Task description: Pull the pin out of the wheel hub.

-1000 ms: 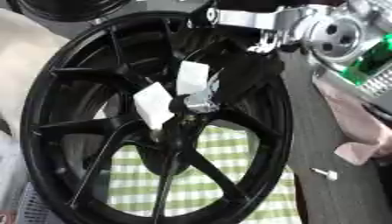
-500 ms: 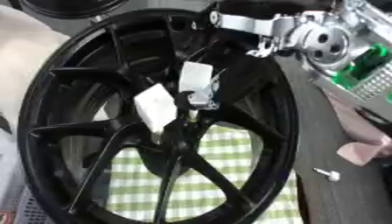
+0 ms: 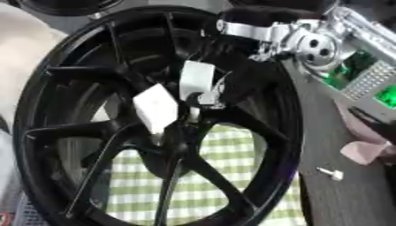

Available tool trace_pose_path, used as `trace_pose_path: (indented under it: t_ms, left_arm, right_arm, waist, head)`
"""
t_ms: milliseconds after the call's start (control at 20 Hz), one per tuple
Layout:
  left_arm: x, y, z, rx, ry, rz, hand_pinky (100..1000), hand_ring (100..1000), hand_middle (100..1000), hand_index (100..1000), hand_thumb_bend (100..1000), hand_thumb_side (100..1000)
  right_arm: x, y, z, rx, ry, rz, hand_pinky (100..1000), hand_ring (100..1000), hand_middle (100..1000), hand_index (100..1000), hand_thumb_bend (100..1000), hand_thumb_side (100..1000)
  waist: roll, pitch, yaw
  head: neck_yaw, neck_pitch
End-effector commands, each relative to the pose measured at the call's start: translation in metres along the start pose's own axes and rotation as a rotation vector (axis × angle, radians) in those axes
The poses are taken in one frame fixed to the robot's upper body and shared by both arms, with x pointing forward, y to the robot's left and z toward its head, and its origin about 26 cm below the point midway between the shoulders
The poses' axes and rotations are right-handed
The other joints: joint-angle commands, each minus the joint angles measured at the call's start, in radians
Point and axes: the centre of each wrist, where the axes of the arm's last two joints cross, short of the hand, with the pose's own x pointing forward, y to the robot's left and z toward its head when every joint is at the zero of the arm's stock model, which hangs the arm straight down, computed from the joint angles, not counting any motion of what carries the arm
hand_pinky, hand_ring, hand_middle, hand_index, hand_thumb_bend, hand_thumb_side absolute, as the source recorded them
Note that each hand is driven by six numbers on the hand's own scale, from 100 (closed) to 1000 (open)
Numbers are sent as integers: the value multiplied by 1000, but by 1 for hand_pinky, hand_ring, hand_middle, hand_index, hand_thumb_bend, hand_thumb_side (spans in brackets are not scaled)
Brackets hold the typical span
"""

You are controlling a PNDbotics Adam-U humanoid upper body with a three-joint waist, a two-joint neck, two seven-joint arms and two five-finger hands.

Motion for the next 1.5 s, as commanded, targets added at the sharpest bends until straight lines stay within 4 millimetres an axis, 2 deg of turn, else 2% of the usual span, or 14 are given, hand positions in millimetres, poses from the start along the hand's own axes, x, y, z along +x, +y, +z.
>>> trace_pose_path:
  t_ms: [50,500,950,1050,1300,1350,1500]
  left_arm:
    - [10,2,-3,-1,-38,-2,683,657,601,706,862,486]
    - [9,2,-4,0,-34,-1,684,658,602,706,859,487]
    - [8,3,-3,1,-30,-6,686,659,603,707,854,488]
    - [8,3,-3,0,-30,-7,686,660,604,707,852,488]
    - [9,3,-3,0,-31,-7,686,660,604,707,853,488]
    - [9,3,-3,-1,-31,-6,687,660,604,706,849,490]
    - [8,3,-3,-3,-29,-7,687,660,604,707,848,491]
  right_arm:
    - [-8,-6,0,-17,20,11,851,785,724,803,487,365]
    - [-8,-5,-4,-16,-10,-11,848,766,646,749,466,338]
    - [8,-9,9,-23,-72,-26,847,760,655,757,504,359]
    - [9,-11,10,-24,-74,-23,848,761,666,766,539,368]
    - [10,-12,12,-28,-74,-20,848,761,667,767,543,369]
    - [9,-11,12,-28,-68,-20,840,747,641,748,483,314]
    - [6,-10,10,-26,-56,-23,838,739,620,734,436,273]
  waist:
    - [5,-16,3]
    - [6,-14,6]
    - [5,-21,2]
    - [5,-23,0]
    - [5,-24,0]
    - [6,-25,0]
    - [6,-26,0]
  head:
    - [-4,-16]
    - [-5,-14]
    - [3,-8]
    - [4,-8]
    - [6,-8]
    - [7,-11]
    - [6,-13]
